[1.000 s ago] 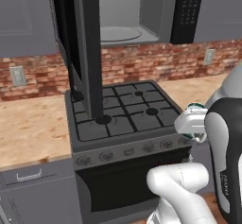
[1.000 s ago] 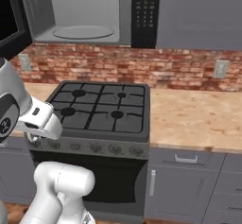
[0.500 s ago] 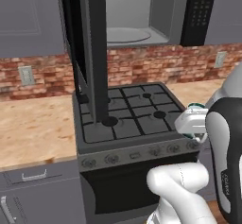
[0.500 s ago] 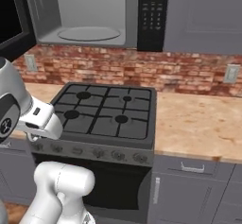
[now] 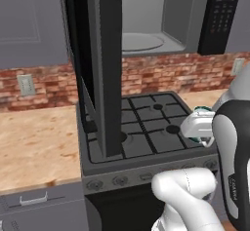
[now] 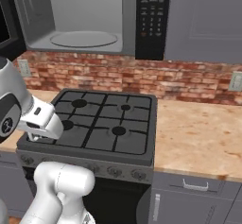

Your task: Pick the mug from the counter and place it inside the microwave. Then close the microwave.

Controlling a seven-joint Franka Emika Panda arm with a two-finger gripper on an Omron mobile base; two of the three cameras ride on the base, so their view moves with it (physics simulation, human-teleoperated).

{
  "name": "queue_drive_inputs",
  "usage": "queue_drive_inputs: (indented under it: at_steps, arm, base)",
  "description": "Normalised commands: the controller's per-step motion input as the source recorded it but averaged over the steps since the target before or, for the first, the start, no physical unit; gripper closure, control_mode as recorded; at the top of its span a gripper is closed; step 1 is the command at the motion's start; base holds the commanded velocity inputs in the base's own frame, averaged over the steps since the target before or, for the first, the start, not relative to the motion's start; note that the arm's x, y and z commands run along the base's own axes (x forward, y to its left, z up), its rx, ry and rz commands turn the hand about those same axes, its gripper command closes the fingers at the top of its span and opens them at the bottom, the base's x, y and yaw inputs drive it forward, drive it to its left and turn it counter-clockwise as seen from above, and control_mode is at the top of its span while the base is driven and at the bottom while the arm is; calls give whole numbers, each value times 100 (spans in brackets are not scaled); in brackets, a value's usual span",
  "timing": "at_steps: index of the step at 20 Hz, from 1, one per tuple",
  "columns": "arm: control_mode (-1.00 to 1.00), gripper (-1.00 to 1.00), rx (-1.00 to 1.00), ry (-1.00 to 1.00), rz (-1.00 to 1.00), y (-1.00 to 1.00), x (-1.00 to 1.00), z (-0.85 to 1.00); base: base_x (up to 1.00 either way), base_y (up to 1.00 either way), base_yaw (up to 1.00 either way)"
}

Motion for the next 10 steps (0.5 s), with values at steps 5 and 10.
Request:
queue_drive_inputs:
  at_steps: [5,10]
  arm:
    - [100,100,0,0,0,0,0,0]
    - [100,100,0,0,0,0,0,0]
  base:
    - [20,0,0]
    - [0,0,0]
